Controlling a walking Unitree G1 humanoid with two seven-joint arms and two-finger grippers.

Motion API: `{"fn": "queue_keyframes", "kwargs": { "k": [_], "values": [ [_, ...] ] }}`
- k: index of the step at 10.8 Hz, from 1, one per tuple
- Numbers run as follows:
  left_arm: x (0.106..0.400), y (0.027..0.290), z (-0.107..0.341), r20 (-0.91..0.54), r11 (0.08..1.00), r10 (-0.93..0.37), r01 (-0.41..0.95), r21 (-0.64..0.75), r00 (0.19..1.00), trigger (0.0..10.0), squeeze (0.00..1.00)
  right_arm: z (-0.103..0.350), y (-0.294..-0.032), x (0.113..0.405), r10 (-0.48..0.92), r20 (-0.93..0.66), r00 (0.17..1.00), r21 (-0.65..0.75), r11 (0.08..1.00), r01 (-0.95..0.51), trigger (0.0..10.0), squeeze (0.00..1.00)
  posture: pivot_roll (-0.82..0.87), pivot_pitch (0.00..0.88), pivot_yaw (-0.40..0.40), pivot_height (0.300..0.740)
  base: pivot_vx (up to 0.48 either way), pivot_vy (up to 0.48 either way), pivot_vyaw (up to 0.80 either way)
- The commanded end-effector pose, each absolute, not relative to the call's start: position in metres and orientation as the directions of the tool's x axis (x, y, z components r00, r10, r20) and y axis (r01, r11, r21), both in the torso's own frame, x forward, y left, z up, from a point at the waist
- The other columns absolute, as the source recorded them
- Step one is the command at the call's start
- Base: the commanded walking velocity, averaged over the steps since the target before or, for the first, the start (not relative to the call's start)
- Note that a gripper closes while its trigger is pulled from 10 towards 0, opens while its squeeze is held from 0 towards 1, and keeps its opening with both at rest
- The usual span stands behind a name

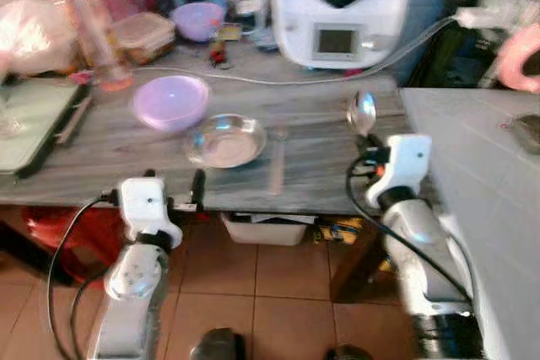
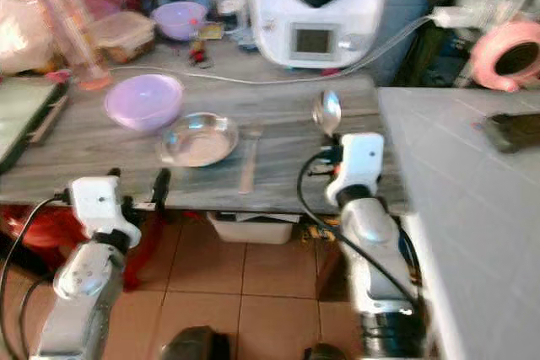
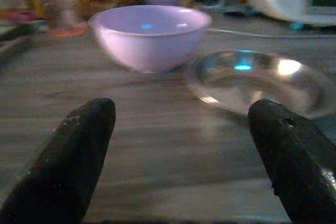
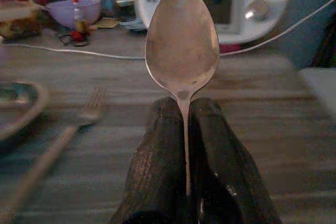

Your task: Setting the table

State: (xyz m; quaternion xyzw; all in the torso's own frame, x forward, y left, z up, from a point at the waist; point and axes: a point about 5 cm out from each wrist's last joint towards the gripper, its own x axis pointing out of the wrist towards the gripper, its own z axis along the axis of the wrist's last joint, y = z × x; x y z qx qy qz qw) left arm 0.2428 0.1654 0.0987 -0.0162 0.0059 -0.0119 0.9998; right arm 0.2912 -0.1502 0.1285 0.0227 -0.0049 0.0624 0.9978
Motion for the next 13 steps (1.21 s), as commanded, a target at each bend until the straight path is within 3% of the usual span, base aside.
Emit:
{"fn": "queue_keyframes", "kwargs": {
  "k": [1, 6, 13],
  "values": [
    [0.243, 0.165, 0.1, -0.011, 0.999, -0.03, 0.03, -0.02, 0.999, 10.0, 0.0, 0.126, -0.152, 0.292, 0.114, -0.008, 0.993, 0.042, 0.993, -0.113, 10.0, 0.0, 0.02, 0.07, 0.042, 0.74, 0.0, 0.349, 0.0],
    [0.242, 0.165, 0.101, -0.008, 1.0, -0.026, 0.026, -0.016, 1.0, 10.0, 0.0, 0.123, -0.158, 0.295, 0.07, -0.037, 0.997, 0.065, 0.996, -0.067, 10.0, 0.0, 0.03, 0.087, 0.043, 0.74, 0.0, 0.0, 0.0],
    [0.227, 0.166, 0.106, -0.028, 0.998, -0.056, 0.057, 0.011, 0.998, 10.0, 0.0, 0.143, -0.153, 0.341, 0.079, -0.043, 0.996, 0.195, 0.978, -0.069, 10.0, 0.0, 0.08, 0.169, 0.075, 0.74, 0.0, 0.0, 0.0]
  ]
}}
